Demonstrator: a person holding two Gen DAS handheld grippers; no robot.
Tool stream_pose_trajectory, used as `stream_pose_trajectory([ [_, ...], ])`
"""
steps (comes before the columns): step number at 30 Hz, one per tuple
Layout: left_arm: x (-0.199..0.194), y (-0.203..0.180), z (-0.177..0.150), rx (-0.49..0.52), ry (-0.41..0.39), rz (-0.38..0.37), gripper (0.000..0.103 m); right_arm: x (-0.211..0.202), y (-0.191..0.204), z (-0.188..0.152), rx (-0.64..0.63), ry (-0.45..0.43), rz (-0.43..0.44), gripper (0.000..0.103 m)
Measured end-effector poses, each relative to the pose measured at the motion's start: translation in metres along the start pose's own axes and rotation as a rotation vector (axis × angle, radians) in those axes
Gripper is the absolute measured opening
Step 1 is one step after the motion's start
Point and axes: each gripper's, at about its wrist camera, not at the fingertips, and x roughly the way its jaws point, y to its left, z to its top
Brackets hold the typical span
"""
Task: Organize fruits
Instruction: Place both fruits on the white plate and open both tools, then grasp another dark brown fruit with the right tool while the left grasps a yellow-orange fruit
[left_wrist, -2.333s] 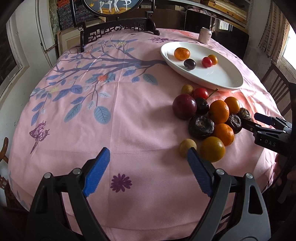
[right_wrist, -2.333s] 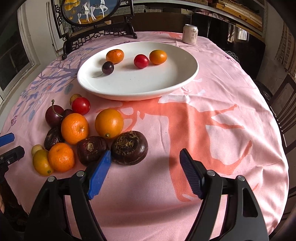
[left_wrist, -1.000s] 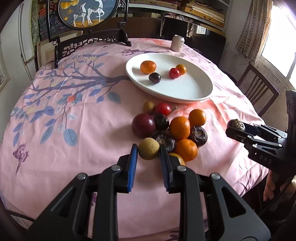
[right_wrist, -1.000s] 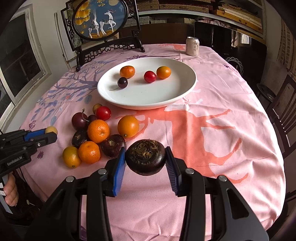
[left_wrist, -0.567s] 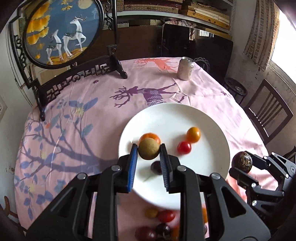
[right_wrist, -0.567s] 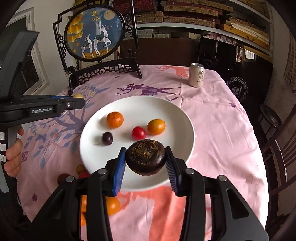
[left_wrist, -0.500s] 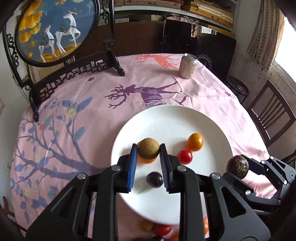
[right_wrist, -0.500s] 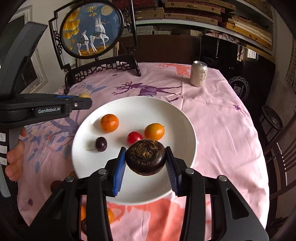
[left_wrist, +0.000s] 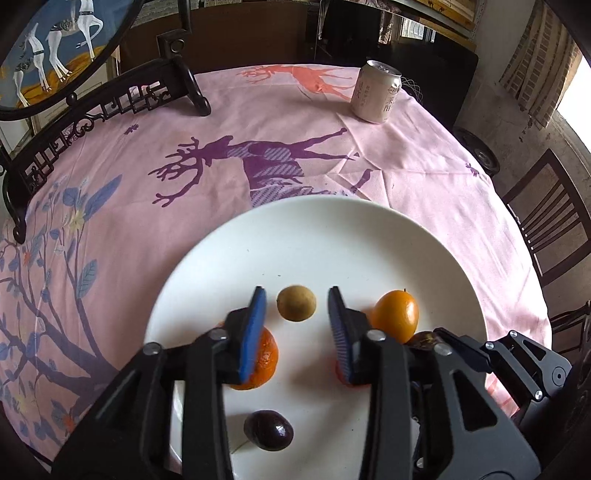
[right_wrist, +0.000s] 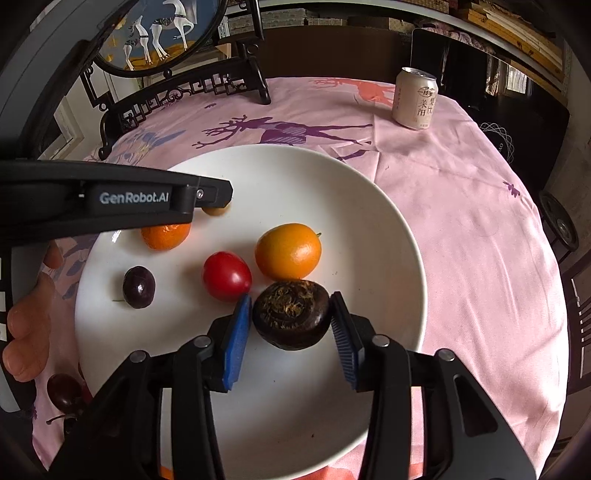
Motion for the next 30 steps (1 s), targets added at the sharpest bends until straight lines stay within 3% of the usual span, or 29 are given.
stream_pose_trajectory([
  [1,-0.009,0.002,-0.001,-0.001,-0.019,0.002,0.053,-0.005,0.000,-0.001,0.002,-0.012,-0.007,0.061],
  [5,-0.063,0.014,-0.020,0.014,-0.115,0.018,0.054,-0.045,0.006,-0.008,-0.013,-0.074,-0.028,0.062],
  [8,-0.107,0.027,-0.063,-0.002,-0.183,0.022,0.066,-0.084,0.011,-0.032,0.006,-0.111,-0.038,0.067],
  [9,-0.119,0.032,-0.082,-0.013,-0.201,0.037,0.069,-0.096,0.013,-0.044,0.022,-0.128,-0.032,0.074],
  [13,-0.149,0.054,-0.157,-0.118,-0.242,0.052,0.069,-0.127,0.024,-0.094,0.091,-0.173,-0.003,0.079],
  [19,-0.163,0.064,-0.224,-0.139,-0.225,0.069,0.070,-0.143,0.047,-0.119,0.092,-0.158,0.001,0.079],
  [27,-0.172,0.063,-0.259,-0.127,-0.205,0.027,0.085,-0.142,0.074,-0.136,0.044,-0.123,-0.011,0.079],
  [30,-0.173,0.062,-0.268,-0.113,-0.193,0.010,0.086,-0.132,0.084,-0.147,0.013,-0.081,-0.022,0.079],
])
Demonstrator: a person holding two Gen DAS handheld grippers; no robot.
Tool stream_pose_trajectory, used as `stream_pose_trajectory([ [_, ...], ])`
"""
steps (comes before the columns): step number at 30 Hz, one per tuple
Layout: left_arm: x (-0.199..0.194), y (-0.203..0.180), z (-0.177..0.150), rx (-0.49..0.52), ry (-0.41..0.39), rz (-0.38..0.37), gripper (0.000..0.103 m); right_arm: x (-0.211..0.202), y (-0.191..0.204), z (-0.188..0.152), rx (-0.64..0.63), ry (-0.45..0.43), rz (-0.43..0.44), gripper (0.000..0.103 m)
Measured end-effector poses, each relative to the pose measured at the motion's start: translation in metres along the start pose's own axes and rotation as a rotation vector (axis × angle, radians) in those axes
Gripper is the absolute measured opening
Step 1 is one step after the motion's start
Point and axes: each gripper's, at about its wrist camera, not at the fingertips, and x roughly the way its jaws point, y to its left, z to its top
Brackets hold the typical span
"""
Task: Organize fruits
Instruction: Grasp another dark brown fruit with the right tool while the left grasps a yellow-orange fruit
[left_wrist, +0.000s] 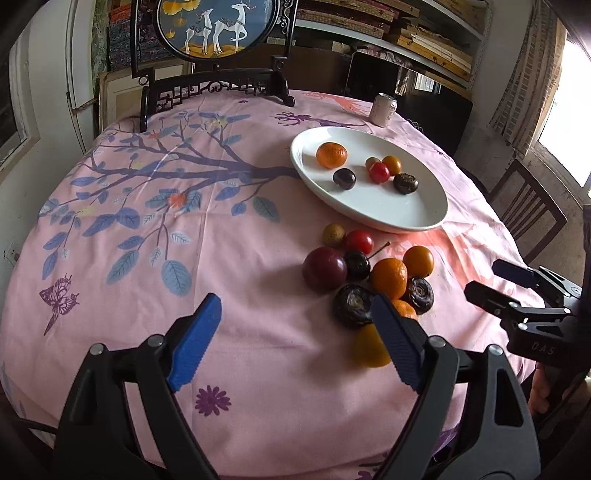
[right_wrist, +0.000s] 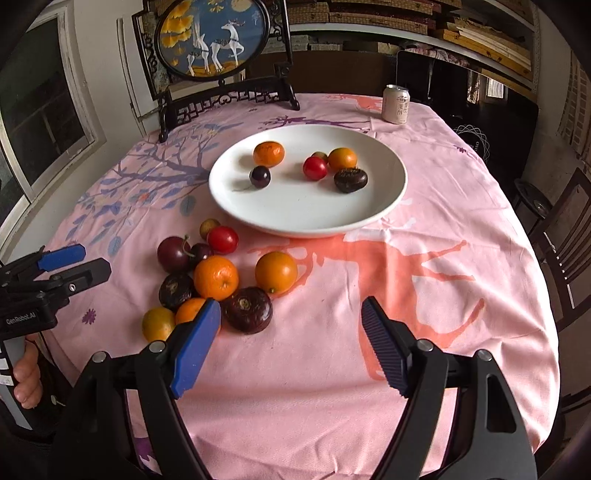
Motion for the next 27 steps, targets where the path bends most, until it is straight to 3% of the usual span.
stream_pose_trajectory([
  [5,0.002,-0.003,-0.017,0.030,0.039,-0.016,0.087,0.013,0.017,-0.016,-0.071,0.034,0.000,0.077],
  [9,0.008,-0.007,-0.026,0.041,0.071,-0.036,0.087,0.034,0.021,-0.018,-0.086,0.081,0.033,0.056],
  [12,0.010,-0.011,-0.029,0.053,0.087,-0.053,0.087,0.053,0.023,-0.016,-0.098,0.116,0.040,0.053],
  [14,0.012,-0.015,-0.030,0.061,0.101,-0.062,0.087,0.060,0.028,-0.010,-0.123,0.089,0.031,0.052],
  [16,0.015,-0.018,-0.030,0.063,0.113,-0.058,0.087,0.063,0.030,-0.006,-0.133,0.073,0.042,0.040],
  [27,0.031,-0.045,-0.030,0.106,0.162,-0.097,0.087,0.004,-0.005,-0.033,-0.060,0.040,-0.054,0.040],
])
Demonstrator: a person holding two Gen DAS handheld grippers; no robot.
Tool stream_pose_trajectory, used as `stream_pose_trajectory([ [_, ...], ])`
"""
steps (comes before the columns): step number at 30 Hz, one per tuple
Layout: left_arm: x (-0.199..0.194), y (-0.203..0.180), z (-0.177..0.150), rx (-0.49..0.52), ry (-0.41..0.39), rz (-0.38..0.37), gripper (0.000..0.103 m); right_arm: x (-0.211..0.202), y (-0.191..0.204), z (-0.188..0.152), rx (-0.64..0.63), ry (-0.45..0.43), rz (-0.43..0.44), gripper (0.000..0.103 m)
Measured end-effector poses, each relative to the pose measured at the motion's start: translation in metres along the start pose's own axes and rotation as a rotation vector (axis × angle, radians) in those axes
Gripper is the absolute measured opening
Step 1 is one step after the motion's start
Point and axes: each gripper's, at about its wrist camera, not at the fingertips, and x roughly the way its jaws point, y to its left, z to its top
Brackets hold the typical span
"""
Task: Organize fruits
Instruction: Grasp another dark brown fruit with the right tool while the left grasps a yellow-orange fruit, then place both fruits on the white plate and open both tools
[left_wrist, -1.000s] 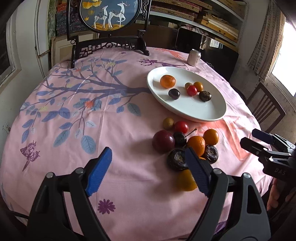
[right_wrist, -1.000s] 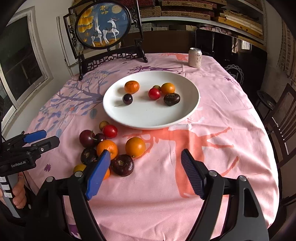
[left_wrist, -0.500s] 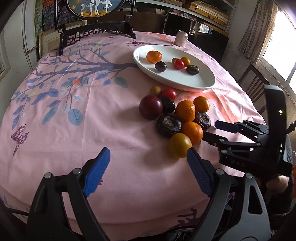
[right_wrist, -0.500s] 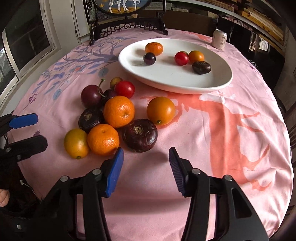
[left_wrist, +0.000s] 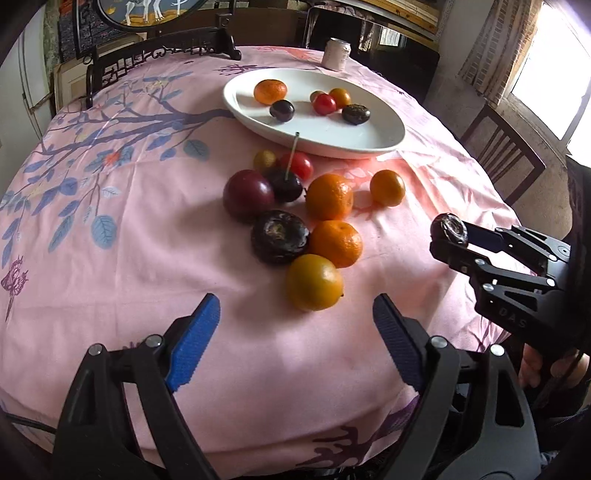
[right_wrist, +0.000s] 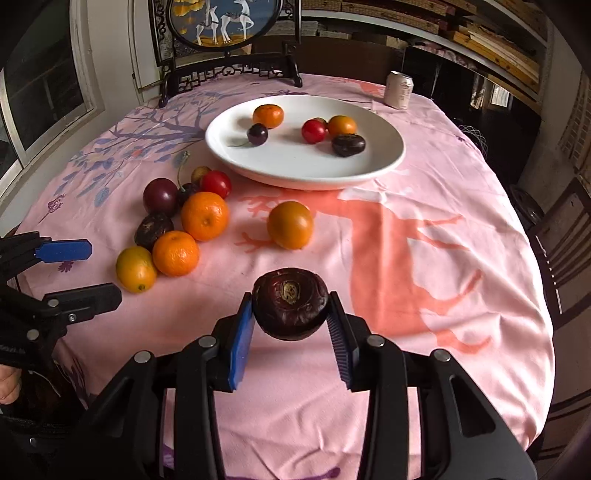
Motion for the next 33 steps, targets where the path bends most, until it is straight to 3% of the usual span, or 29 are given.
stream_pose_trajectory([
  [4,0.020,-0.007,0.003,-0.005,0.030,0.027,0.083,-0.004,-0.005,-0.007,0.025,-0.007,0.011,0.040],
  [6,0.027,-0.006,0.005,-0.014,0.029,0.056,0.057,-0.005,-0.005,-0.008,0.028,-0.011,0.024,0.040],
  [7,0.027,-0.005,0.007,-0.016,0.013,0.073,0.055,-0.005,-0.005,-0.008,0.029,-0.012,0.029,0.040],
  [9,0.027,-0.004,0.008,-0.026,0.006,0.038,0.039,-0.005,-0.005,-0.008,0.034,-0.013,0.036,0.040],
  [24,-0.016,0.005,0.015,-0.039,-0.083,0.021,0.039,-0.007,-0.001,0.002,0.059,-0.027,0.059,0.040],
  [33,-0.034,0.011,0.058,-0.007,-0.144,0.058,0.039,-0.009,-0.010,0.019,0.067,-0.062,0.059,0.040],
])
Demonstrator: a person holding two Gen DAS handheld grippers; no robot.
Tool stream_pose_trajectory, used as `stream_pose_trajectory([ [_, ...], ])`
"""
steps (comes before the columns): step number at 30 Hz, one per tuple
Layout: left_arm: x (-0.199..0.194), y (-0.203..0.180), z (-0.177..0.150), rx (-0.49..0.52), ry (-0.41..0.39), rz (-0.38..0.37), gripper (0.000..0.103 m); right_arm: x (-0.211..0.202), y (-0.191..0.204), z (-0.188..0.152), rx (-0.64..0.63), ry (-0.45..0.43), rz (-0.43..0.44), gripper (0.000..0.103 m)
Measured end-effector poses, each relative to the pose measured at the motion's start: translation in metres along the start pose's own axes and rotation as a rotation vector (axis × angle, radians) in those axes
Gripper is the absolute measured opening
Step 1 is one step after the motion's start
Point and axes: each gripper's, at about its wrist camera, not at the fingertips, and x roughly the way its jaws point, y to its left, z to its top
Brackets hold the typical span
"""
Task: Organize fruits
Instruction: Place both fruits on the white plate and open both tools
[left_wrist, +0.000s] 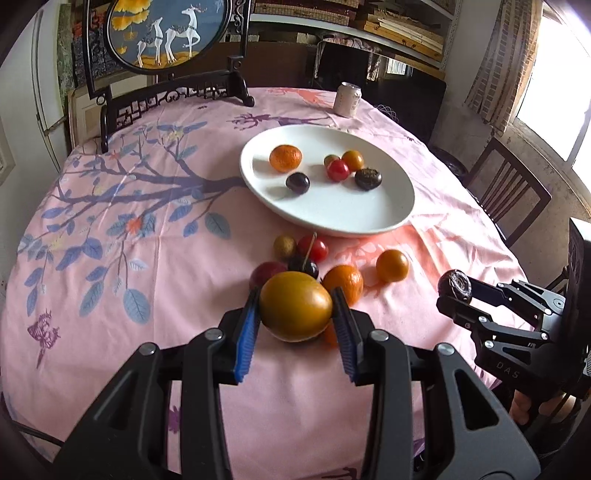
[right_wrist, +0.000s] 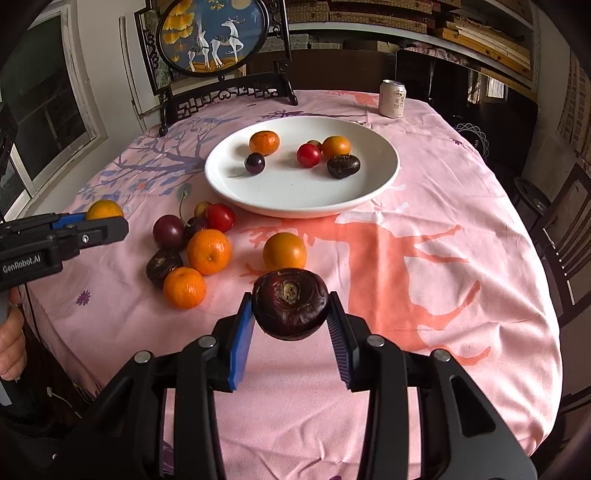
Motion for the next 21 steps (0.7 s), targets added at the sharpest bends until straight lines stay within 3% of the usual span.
stream_pose_trajectory([
  [5,0.018,0.011,0.050,0.006,-0.001,0.060,0.039,0.009,-0.010,0.027,0.003,-0.015,0.009,0.040],
  [11,0.091,0.014,0.118,-0.035,0.079,0.049,0.039,0.037,-0.008,0.094,-0.032,-0.024,0.071,0.040],
  [16,0.150,0.011,0.140,-0.049,0.160,0.067,0.039,0.089,-0.010,0.122,-0.028,0.042,0.051,0.039],
  [21,0.173,0.011,0.146,-0.046,0.177,0.063,0.039,0.125,-0.018,0.134,-0.011,0.096,0.048,0.039],
])
